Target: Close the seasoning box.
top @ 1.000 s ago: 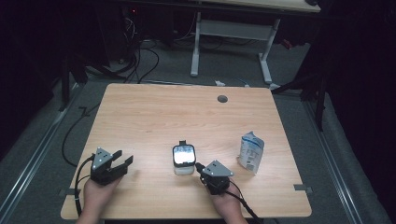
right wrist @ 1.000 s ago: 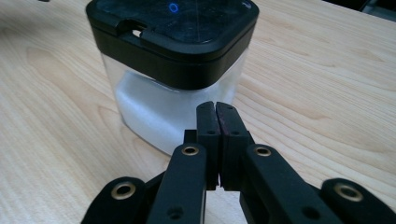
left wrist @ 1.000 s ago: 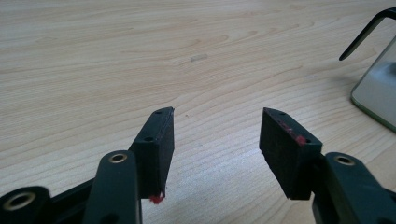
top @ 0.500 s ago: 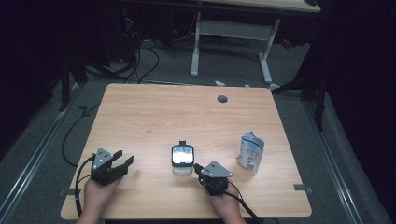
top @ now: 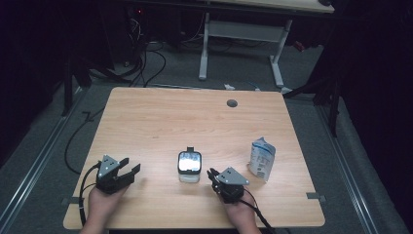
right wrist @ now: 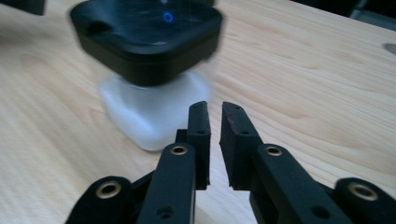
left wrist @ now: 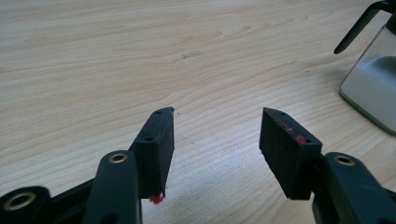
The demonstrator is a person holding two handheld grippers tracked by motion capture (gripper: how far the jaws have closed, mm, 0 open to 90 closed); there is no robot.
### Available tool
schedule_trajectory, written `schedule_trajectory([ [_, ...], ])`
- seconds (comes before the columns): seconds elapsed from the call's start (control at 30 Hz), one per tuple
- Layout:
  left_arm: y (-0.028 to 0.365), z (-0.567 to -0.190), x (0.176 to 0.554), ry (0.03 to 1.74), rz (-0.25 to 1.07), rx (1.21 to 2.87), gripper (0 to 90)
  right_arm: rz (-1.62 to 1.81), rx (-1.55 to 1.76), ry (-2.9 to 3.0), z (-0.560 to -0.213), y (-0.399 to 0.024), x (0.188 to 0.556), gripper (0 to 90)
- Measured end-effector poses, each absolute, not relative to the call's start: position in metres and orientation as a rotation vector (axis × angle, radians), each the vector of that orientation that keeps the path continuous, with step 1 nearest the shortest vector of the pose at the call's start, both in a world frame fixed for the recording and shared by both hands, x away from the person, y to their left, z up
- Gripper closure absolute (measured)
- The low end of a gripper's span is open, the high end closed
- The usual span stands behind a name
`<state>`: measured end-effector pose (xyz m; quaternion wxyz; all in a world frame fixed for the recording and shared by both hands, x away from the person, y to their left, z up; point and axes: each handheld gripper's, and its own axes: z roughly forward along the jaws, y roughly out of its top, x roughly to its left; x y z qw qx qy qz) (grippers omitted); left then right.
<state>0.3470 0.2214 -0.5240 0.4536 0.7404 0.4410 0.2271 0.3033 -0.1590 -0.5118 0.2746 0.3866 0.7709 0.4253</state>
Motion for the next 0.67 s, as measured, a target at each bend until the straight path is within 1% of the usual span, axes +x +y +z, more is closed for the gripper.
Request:
schedule_trajectory([
  [0.17, 0.219, -0.523, 0.346, 1.074, 0.553, 1.840, 45.6, 1.123, 1.117, 2.009, -0.511, -0.187, 0.304, 70.8],
  [0.27, 0.217, -0.522, 0.344, 1.066, 0.547, 1.838, 45.6, 1.131, 1.168, 1.956, -0.510, -0.207, 0.303, 67.3],
  [0.43, 0.214, -0.523, 0.344, 1.058, 0.544, 1.846, 45.5, 1.151, 1.240, 1.892, -0.507, -0.231, 0.302, 65.7],
  [0.67, 0.215, -0.522, 0.344, 1.063, 0.546, 1.843, 45.4, 1.144, 1.227, 1.901, -0.508, -0.230, 0.303, 65.1],
])
